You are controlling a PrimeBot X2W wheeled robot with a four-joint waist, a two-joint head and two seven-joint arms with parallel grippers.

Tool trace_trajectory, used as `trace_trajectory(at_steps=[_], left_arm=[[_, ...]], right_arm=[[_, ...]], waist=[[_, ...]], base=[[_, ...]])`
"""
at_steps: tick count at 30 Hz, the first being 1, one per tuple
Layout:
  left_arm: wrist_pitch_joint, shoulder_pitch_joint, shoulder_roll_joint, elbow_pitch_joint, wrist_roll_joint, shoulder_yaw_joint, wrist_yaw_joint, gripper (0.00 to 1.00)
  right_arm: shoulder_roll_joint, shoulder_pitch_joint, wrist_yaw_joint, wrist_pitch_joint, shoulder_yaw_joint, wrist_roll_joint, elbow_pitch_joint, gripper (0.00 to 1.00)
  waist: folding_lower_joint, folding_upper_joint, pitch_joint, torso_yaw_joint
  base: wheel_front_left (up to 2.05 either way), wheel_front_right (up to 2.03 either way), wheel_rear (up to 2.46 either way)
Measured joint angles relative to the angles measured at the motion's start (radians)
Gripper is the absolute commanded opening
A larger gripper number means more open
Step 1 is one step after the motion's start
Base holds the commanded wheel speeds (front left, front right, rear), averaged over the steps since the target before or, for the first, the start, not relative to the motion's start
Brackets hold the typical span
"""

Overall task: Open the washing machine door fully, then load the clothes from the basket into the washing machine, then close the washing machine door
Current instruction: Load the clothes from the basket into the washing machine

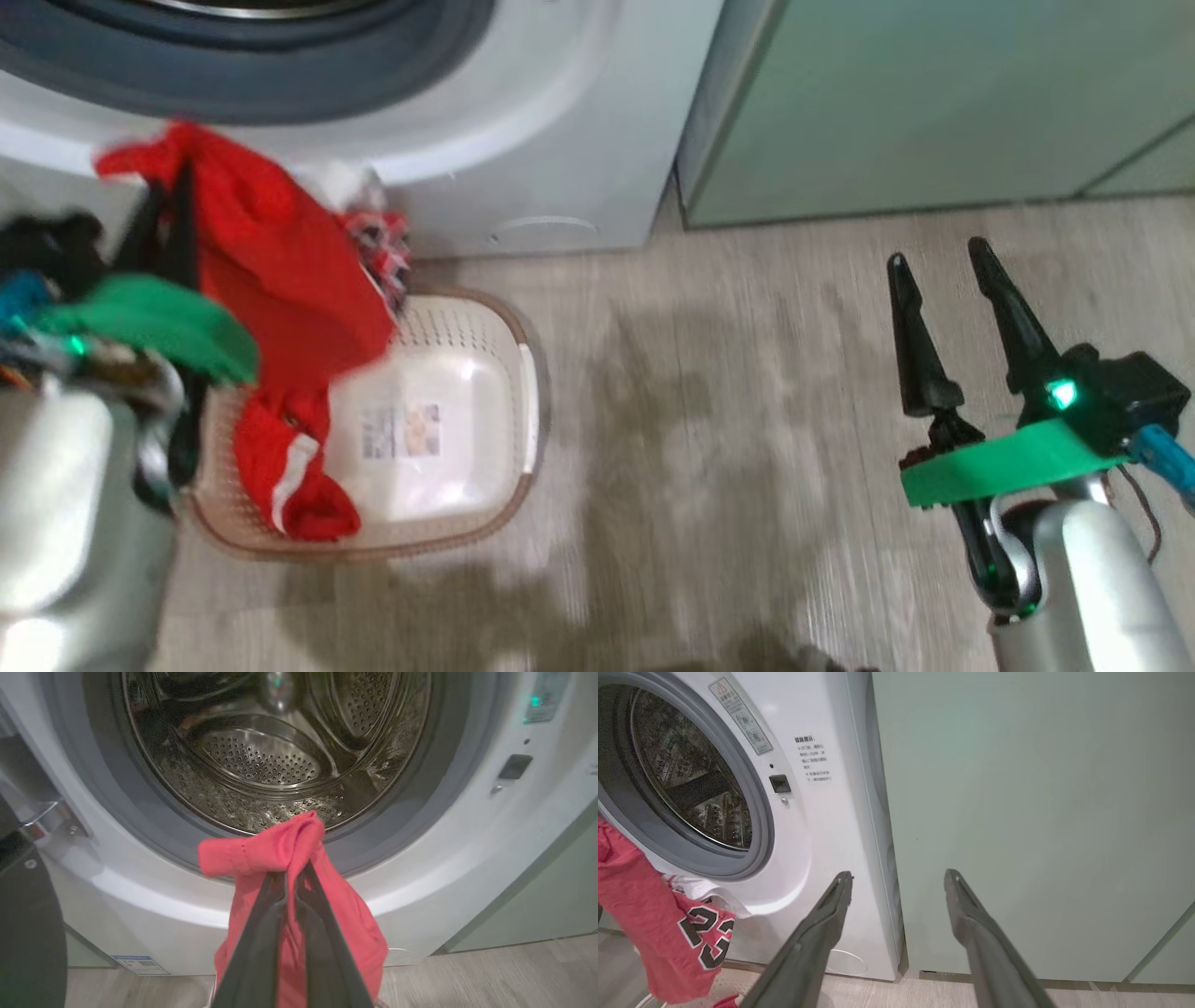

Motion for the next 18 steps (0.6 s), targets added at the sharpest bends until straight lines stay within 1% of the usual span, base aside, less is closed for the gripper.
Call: trace_trajectory(at_steps=[7,12,16,18], left_arm=[[0.100,-0.277,0.070,0.175,-0.047,0.029,-0.070,0.00],[0.213,-0.445,0.126,0.272,-0.047,0.017,-0.110,0.00],[0.321,-0.563,0.160,0.331,-0.039,-0.008,-0.140,0.00],[0.350,-0.612,0.176,0.355,-0.039,-0.008,-0.146,0.00]], right_arm=[[0.000,-0.074,0.000,-0.042,0.037,0.036,0.039,1.00],[0.000,-0.125,0.000,-0.063,0.058,0.070,0.069,1.00],[0.000,-0.154,0.000,-0.072,0.091,0.095,0.091,1.00],[0.000,-0.168,0.000,-0.072,0.102,0.110,0.093,1.00]], waist=[[0.0002,0.0000,0.129,-0.054],[0.0002,0.0000,0.206,-0.100],[0.0001,0.0000,0.256,-0.138],[0.0000,0.0000,0.278,-0.158]], base=[[0.00,0.00,0.00],[0.00,0.00,0.00],[0.00,0.00,0.00],[0.00,0.00,0.00]])
